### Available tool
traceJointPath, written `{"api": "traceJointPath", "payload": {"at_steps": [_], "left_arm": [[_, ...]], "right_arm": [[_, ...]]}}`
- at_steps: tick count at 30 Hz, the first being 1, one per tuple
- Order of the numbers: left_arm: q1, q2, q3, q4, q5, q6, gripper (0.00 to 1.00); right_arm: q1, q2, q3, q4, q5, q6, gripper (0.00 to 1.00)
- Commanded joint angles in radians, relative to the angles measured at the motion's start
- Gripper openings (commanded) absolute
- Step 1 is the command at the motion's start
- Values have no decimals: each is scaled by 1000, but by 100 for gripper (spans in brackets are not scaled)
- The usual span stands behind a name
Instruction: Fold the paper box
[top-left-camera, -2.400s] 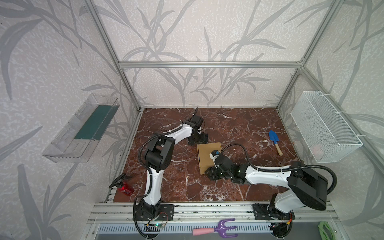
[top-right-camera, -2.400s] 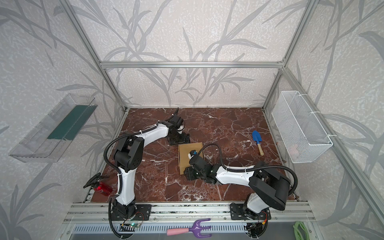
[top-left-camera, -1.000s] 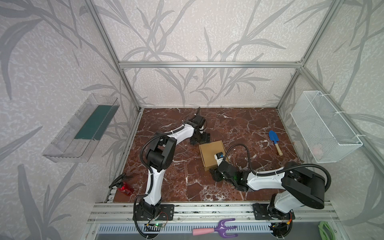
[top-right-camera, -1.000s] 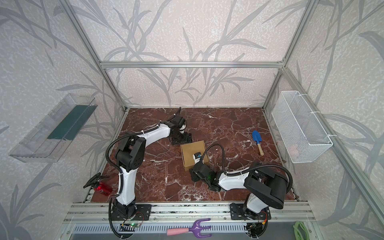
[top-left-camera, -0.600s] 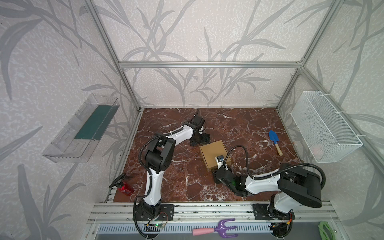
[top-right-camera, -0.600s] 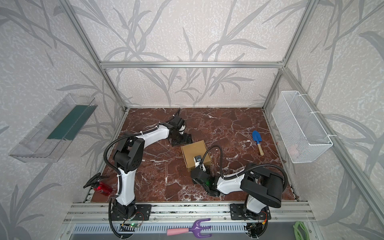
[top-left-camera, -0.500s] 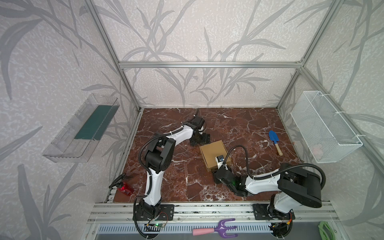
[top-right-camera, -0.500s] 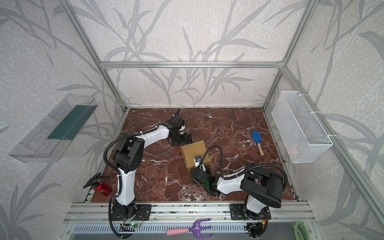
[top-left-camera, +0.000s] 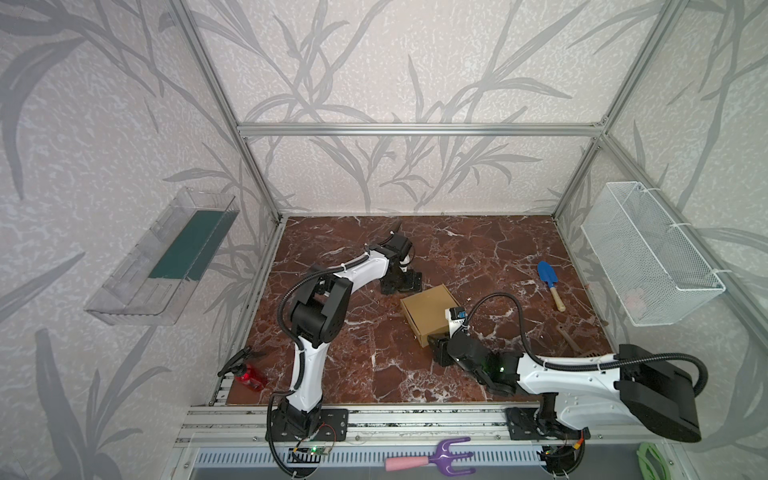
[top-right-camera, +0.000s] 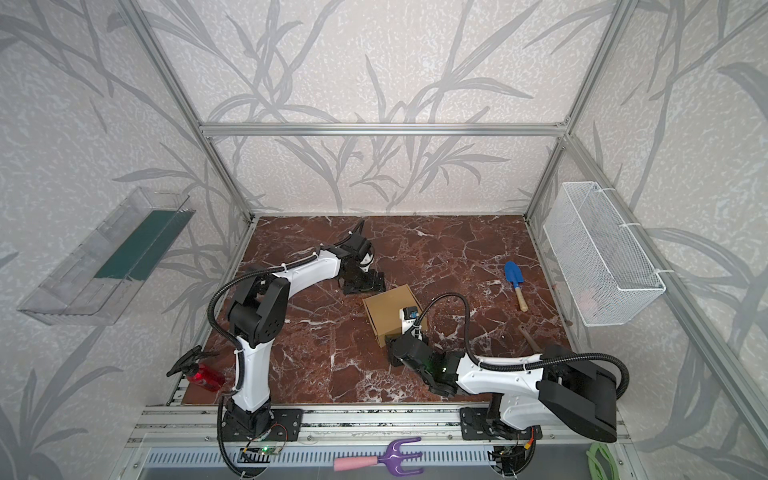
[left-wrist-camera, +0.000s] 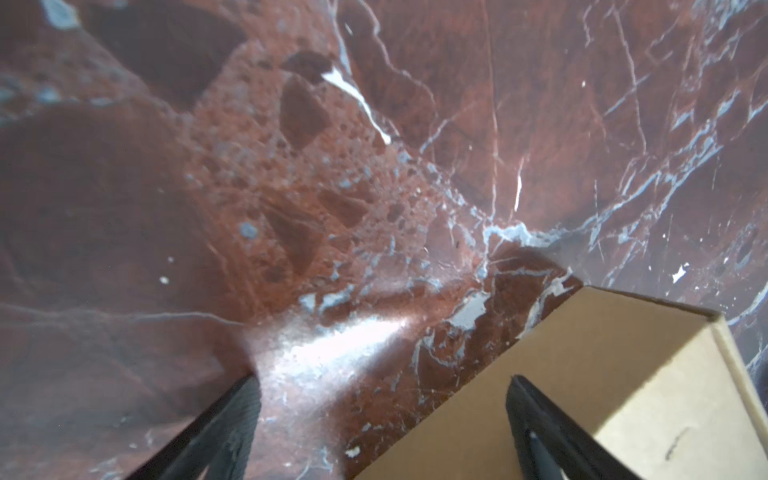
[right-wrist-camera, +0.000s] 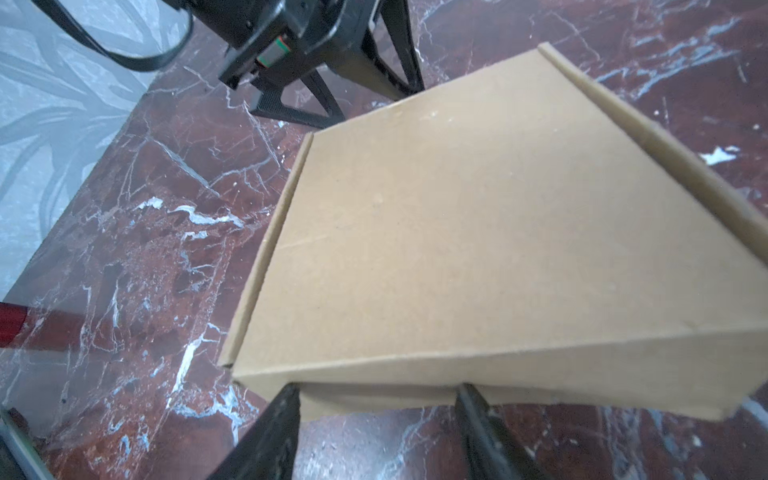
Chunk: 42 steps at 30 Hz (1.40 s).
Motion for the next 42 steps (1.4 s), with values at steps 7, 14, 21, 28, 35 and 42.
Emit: {"api": "traceJointPath", "payload": {"at_steps": [7,14,21,28,35,42], "left_arm": [[-31,25,-1,-139,43,46,94],[-30,29,21,-147,48,50,94],[-30,55,83,-180,53,60,94],[-30,80,111,-185,80,66,94],[-29,93,116,-180,94,67,94],[-30,101,108,-172,104,66,94]], "right_arm": [[-6,-153,-34,-226,-26,70,64],[-12,-340,-141,-300,50,69,67],[-81,-501,-260,-162,-7,-20,68],[-244,-507,-311,-28,-192,-23,69],[-265,-437,-326,105,-277,1,68],[-281,-367,-330,155,-277,46,68]]}}
